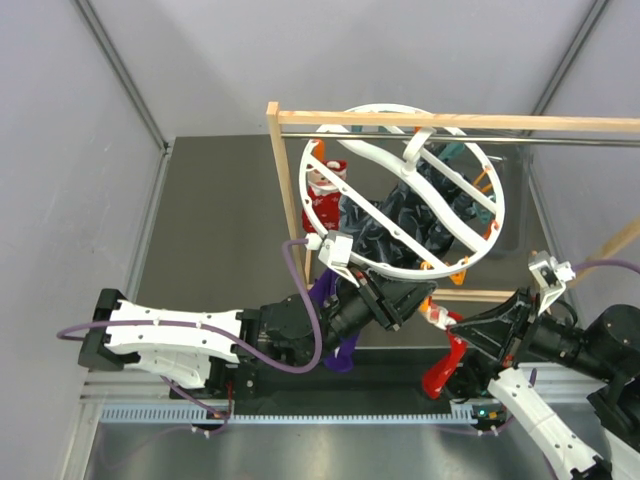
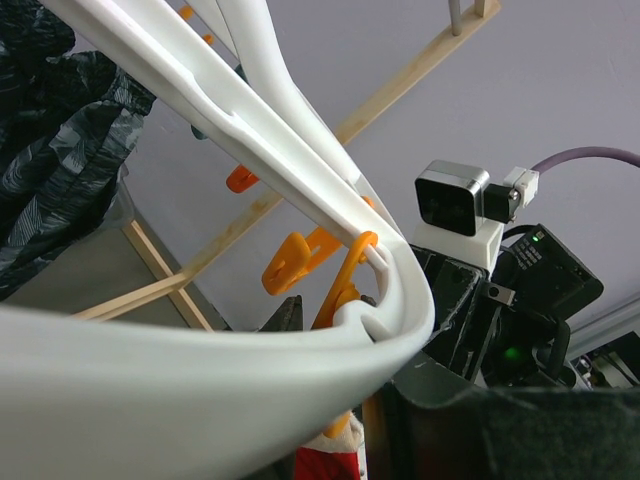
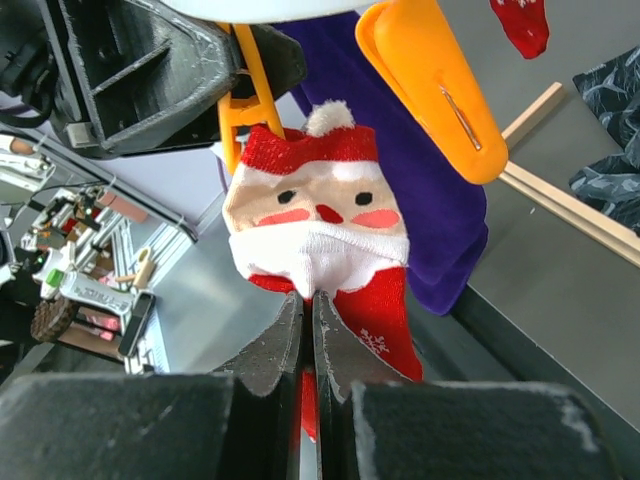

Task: Clip the socks to the hanger
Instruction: Clamp the sock onto the hanger.

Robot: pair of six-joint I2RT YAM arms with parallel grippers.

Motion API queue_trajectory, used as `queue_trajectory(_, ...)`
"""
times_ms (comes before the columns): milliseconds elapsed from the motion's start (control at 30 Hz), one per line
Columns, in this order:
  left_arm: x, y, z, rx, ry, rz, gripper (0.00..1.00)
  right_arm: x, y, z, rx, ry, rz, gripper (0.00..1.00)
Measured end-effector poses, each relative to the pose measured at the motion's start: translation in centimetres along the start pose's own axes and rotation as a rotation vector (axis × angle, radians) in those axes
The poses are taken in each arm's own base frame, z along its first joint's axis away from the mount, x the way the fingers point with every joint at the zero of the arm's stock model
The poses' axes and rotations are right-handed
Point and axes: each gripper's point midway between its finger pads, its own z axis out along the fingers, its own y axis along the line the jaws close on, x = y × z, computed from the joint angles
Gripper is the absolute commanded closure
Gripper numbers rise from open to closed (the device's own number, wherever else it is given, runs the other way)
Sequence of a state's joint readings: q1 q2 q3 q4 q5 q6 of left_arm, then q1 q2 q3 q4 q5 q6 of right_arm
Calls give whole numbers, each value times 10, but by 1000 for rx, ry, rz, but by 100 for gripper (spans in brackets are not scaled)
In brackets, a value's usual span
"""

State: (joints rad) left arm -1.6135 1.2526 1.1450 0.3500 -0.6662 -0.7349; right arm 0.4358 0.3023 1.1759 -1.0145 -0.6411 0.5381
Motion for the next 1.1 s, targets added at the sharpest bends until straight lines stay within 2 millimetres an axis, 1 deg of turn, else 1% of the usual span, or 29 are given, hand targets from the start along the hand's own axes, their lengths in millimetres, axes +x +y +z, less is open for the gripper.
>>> queue_trajectory(200, 0, 0, 0, 1, -1, -2, 100, -5, 5, 0, -33, -41, -3, 100)
queue_trajectory(267, 0, 0, 0, 1, -1, -2, 100, -5, 5, 2, -40, -47, 4, 100)
queue_trajectory(300, 0, 0, 0, 2, -1, -2, 98, -5, 4, 3, -41, -48, 6, 100)
queue_trajectory(367, 0, 0, 0, 2, 0, -2, 90, -5, 3, 5, -40, -49, 12, 100)
queue_trajectory(400, 0, -1, 0, 2, 0, -2, 81, -6, 3, 5, -42, -50, 12, 100)
queue_trajectory(533, -1, -1, -1, 8, 3, -7, 62, -5, 2, 6, -43, -53, 18, 100)
queue_trajectory(600, 1, 2, -2, -5, 8, -17, 58, -6, 2, 7, -44, -55, 25, 100)
queue_trajectory(633, 4, 7, -2, -19, 11, -21, 53, -6, 2, 7, -45, -56, 30, 100)
queue_trajectory(733, 13, 24, -3, -64, 27, -10, 48, -7, 2, 8, -46, -62, 34, 100)
queue_trajectory(767, 15, 29, -3, -78, 30, -7, 43, -8, 2, 8, -48, -65, 33, 100)
queue_trajectory(800, 16, 32, -3, -85, 34, -3, 40, -9, 2, 8, -49, -68, 31, 100)
queue_trajectory(833, 18, 33, -3, -89, 40, -2, 38, -9, 3, 8, -50, -70, 30, 100)
queue_trajectory(867, 19, 35, -4, -93, 43, 0, 33, -10, 2, 9, -52, -74, 27, 100)
queue_trajectory(933, 20, 36, -4, -97, 48, 4, 30, -9, 1, 9, -48, -74, 28, 100)
queue_trajectory(967, 20, 36, -4, -99, 47, 5, 25, -9, -1, 10, -43, -74, 30, 100)
queue_trajectory(1067, 21, 36, -4, -97, 51, 8, 21, -8, -6, 11, -23, -75, 32, 100)
queue_trajectory(1100, 21, 36, -4, -96, 51, 8, 18, -8, -7, 12, -16, -75, 31, 100)
